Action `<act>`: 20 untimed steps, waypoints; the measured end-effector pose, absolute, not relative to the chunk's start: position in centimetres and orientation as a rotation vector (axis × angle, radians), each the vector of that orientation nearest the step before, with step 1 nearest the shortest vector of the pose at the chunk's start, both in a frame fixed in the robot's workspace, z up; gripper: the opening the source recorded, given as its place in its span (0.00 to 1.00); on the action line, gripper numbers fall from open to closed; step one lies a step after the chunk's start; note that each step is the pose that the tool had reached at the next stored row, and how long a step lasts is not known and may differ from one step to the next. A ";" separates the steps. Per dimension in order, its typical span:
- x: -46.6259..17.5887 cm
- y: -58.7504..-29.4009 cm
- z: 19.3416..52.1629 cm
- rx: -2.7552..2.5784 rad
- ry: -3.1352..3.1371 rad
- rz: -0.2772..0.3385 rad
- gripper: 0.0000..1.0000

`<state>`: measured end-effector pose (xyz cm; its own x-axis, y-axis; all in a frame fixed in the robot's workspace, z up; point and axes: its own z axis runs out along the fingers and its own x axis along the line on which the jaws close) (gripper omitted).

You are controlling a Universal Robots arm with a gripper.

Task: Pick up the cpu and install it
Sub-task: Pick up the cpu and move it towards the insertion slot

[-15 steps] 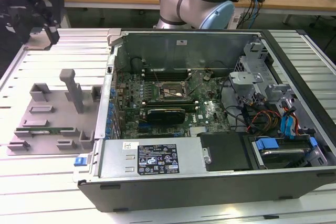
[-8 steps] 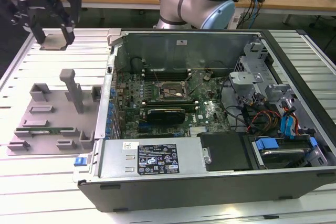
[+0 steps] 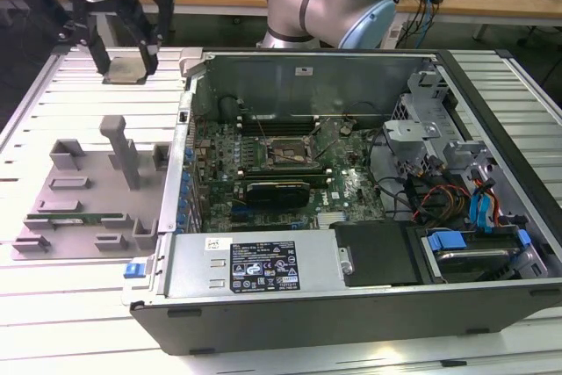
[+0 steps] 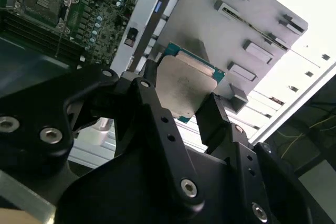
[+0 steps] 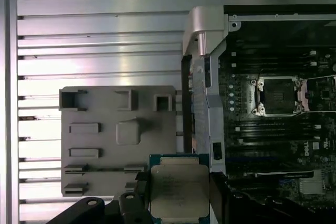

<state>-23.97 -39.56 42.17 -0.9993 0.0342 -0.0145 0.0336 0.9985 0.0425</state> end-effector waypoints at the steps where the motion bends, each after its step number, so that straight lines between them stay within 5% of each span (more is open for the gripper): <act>1: -23.7 -39.6 42.2 0.053 3.125 0.066 0.54; 20: -15.5 -39.6 42.2 0.053 3.125 0.066 0.54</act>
<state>-15.49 -39.63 42.18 -0.9993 0.0342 -0.0144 0.0336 0.9985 0.0425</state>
